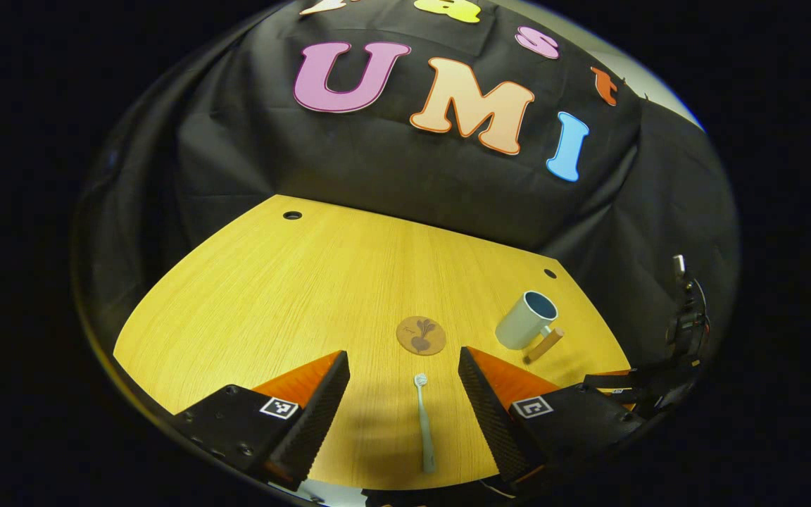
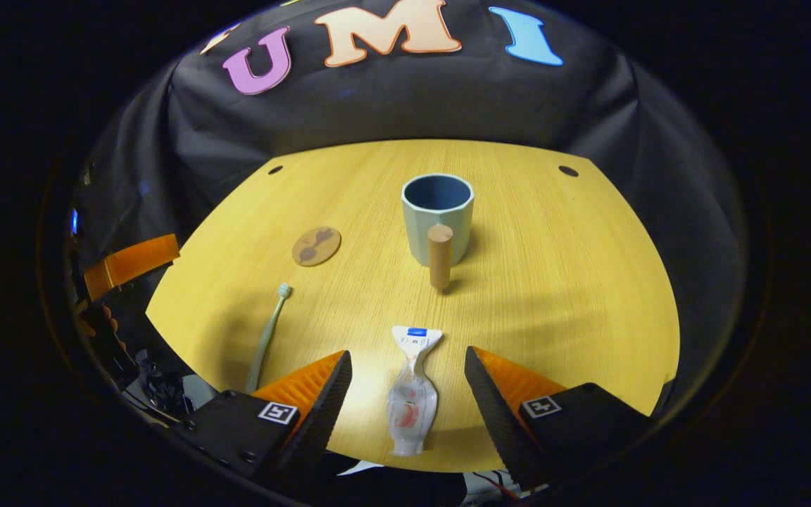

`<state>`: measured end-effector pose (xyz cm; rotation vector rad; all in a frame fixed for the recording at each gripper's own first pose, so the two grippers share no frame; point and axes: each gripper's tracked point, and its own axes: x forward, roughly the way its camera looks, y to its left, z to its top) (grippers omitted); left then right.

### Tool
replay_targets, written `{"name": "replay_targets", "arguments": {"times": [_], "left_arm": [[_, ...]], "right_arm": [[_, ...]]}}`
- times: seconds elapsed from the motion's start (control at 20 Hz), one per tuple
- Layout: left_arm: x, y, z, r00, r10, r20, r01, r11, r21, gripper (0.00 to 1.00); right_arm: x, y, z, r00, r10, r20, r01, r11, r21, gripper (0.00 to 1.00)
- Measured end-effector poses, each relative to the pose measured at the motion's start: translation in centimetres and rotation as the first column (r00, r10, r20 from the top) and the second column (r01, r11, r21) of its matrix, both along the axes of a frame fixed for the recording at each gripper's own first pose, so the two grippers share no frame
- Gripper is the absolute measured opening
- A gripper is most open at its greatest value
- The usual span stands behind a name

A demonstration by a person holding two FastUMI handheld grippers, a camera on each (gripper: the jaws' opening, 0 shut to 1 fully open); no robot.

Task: Put the toothbrush and toothpaste on the desktop into the cup, then pick up the cup and place it on the coaster on the desktop.

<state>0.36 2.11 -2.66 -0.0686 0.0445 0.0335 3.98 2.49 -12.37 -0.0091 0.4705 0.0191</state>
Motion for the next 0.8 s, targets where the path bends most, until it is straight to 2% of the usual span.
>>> {"name": "replay_targets", "arguments": {"times": [0.05, 0.1, 0.2, 0.25, 0.3, 0.35, 0.4, 0.55, 0.65, 0.7, 0.8], "left_arm": [[0.0, 0.1, 0.0, 1.000, 0.002, -0.002, -0.002, 1.000, -0.007, 0.94], [0.0, 0.2, 0.0, 1.000, 0.003, -0.001, -0.003, 1.000, -0.015, 0.94], [-0.1, 0.3, -0.2, 1.000, 0.004, -0.001, -0.004, 1.000, -0.026, 0.94], [-0.1, 0.5, -0.5, 1.000, 0.006, -0.005, -0.006, 1.000, -0.027, 0.94], [-0.1, 0.7, -0.6, 1.000, 0.009, -0.009, -0.010, 1.000, -0.024, 0.94], [-0.1, 1.0, -0.9, 1.000, 0.017, -0.014, -0.017, 1.000, -0.021, 0.94], [-0.1, 1.3, -1.2, 1.000, 0.024, -0.020, -0.024, 1.000, -0.020, 0.94], [0.1, 1.9, -2.0, 0.999, 0.034, -0.042, -0.036, 0.999, -0.032, 0.95], [0.2, 2.2, -2.4, 0.998, 0.043, -0.048, -0.044, 0.998, -0.040, 0.95], [0.1, 2.5, -2.4, 0.998, 0.047, -0.047, -0.049, 0.998, -0.042, 0.95], [0.0, 2.7, -2.7, 0.997, 0.053, -0.051, -0.056, 0.997, -0.045, 0.95]], "right_arm": [[0.3, -0.1, -0.4, 1.000, -0.005, -0.025, 0.005, 1.000, -0.011, 0.99], [0.6, -0.3, -0.8, 0.999, -0.012, -0.052, 0.010, 1.000, -0.022, 0.95], [1.3, -0.6, -1.9, 0.994, -0.019, -0.110, 0.015, 0.999, -0.035, 0.99], [1.6, -0.6, -2.4, 0.990, -0.021, -0.138, 0.016, 0.999, -0.038, 0.95], [2.0, -0.7, -2.8, 0.986, -0.022, -0.163, 0.015, 0.999, -0.041, 0.99], [2.5, -0.7, -3.1, 0.983, -0.021, -0.180, 0.013, 0.999, -0.046, 0.95], [2.9, -0.7, -3.3, 0.981, -0.023, -0.192, 0.013, 0.998, -0.055, 0.99], [3.5, -0.6, -4.0, 0.974, -0.024, -0.227, 0.007, 0.997, -0.078, 0.99], [3.8, -0.4, -4.5, 0.969, -0.021, -0.245, -0.003, 0.996, -0.094, 0.98], [4.0, -0.4, -4.7, 0.967, -0.020, -0.256, -0.008, 0.994, -0.110, 0.91], [4.2, -0.5, -5.1, 0.963, -0.024, -0.267, -0.018, 0.988, -0.154, 0.91]]}}
